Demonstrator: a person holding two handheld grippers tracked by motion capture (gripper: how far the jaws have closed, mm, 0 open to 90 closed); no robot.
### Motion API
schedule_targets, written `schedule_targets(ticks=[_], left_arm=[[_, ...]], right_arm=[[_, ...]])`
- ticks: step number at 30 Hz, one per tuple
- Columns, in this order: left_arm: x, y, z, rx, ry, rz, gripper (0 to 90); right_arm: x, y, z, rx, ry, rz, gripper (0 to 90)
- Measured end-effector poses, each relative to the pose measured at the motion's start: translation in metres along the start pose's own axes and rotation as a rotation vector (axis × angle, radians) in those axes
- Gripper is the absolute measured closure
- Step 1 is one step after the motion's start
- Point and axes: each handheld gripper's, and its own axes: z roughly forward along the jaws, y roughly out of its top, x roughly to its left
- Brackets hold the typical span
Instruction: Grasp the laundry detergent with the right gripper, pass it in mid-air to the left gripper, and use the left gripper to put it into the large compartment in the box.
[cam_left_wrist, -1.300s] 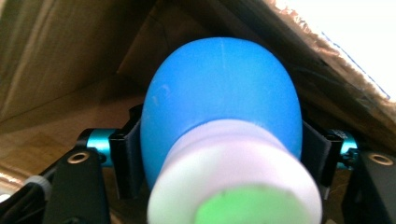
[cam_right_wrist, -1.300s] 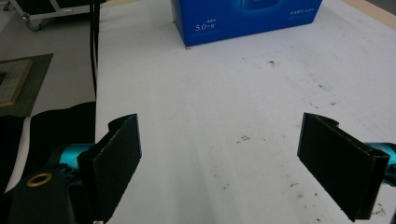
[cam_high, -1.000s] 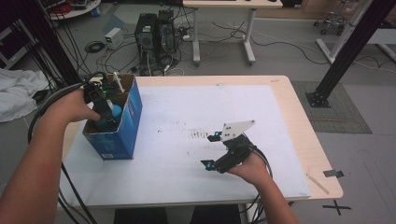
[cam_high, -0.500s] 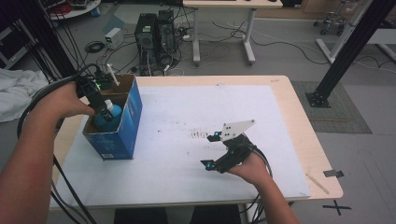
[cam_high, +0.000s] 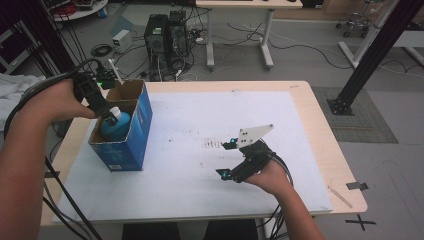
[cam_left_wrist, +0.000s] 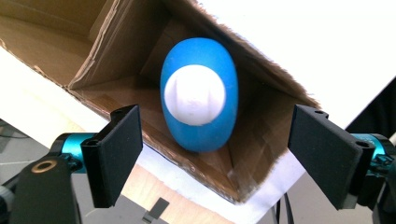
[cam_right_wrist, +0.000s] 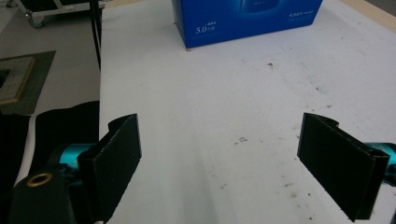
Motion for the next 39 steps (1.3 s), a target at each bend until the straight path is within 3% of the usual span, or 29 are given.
schedule_targets(ticks=[2,14,16,21,23,27,30,36,39], left_arm=[[-0.002,0.001,-0.003,-0.003,0.002,0.008,16.9],[-0.036,0.024,-0.023,-0.036,0.006,0.196,12.2],[-0.038,0.026,-0.023,-0.034,0.004,0.207,12.1],[-0.053,0.039,-0.021,-0.027,0.005,0.287,10.6],[-0.059,0.044,-0.018,-0.027,-0.019,0.32,10.6],[-0.066,0.053,-0.012,-0.022,-0.023,0.34,6.5],[-0.072,0.061,-0.004,-0.019,-0.036,0.369,6.4],[-0.077,0.069,0.01,0.02,-0.049,0.403,5.3],[-0.081,0.075,0.02,0.032,-0.058,0.424,5.2]], right_arm=[[0.0,0.002,-0.001,0.007,0.001,0.001,12.8],[-0.002,0.018,-0.008,0.06,0.012,-0.011,12.8],[-0.002,0.019,-0.009,0.066,0.015,-0.014,12.8],[-0.002,0.025,-0.013,0.103,0.022,-0.016,12.8],[-0.003,0.028,-0.016,0.116,0.019,-0.02,12.8],[-0.004,0.032,-0.018,0.13,0.018,-0.027,12.8],[-0.009,0.045,-0.026,0.195,0.055,-0.023,12.8],[-0.015,0.057,-0.032,0.258,0.057,-0.028,12.8],[-0.024,0.066,-0.034,0.343,0.056,-0.033,12.8]])
